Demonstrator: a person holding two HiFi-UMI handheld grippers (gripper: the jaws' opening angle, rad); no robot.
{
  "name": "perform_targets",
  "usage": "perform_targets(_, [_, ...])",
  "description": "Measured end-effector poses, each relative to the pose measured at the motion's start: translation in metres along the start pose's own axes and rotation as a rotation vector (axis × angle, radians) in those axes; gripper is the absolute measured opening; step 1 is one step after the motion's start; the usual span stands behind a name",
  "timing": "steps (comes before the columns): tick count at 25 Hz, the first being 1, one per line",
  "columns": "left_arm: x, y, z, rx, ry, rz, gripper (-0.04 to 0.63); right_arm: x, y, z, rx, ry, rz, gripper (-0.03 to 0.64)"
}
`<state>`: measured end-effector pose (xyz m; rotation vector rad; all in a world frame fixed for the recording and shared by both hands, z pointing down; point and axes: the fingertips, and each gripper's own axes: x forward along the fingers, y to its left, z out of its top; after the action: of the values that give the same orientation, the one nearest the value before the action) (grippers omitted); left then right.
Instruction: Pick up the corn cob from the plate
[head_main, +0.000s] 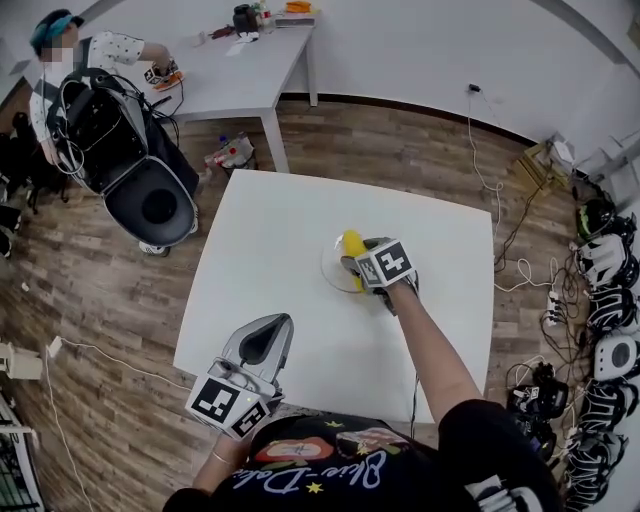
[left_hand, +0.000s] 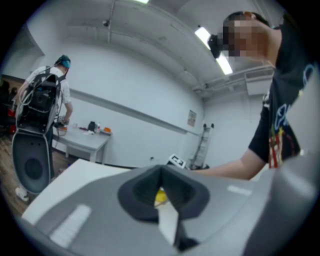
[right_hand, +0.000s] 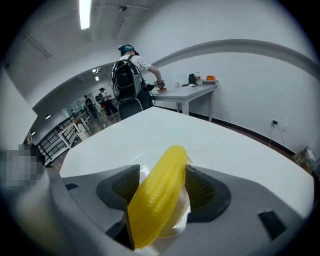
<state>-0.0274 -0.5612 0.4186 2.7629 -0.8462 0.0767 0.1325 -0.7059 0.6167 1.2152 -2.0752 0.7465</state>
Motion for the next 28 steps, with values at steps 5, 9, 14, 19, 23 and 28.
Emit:
perform_targets(5, [0.001,0.016,0.003,-0.042,-0.011,-0.012,-0.005,0.013,-0.004,0.003,-0.006,0.033,-0.034,0.261])
perform_targets(9, [0.005,0.019,0.003,-0.064,-0.016,-0.035,-0.005,0.018,-0.009,0.004,0.01,0.03,-0.059,0.259])
perform_targets(14, [0.002,0.024,0.005,-0.069,-0.023,-0.051,-0.005,0.012,-0.015,0.001,0.123,-0.013,-0.059,0.258])
perform_targets(19, [-0.002,0.029,0.007,-0.06,-0.034,-0.051,-0.005,-0.021,-0.014,-0.002,0.183,-0.147,-0.106,0.258])
perform_targets(23, [0.007,0.027,0.015,-0.039,-0.044,-0.089,-0.005,-0.066,-0.003,0.015,0.242,-0.338,-0.13,0.257])
perform_targets(28, [0.023,0.021,0.027,-0.018,-0.063,-0.14,-0.005,-0.136,0.028,0.042,0.214,-0.552,-0.147,0.256])
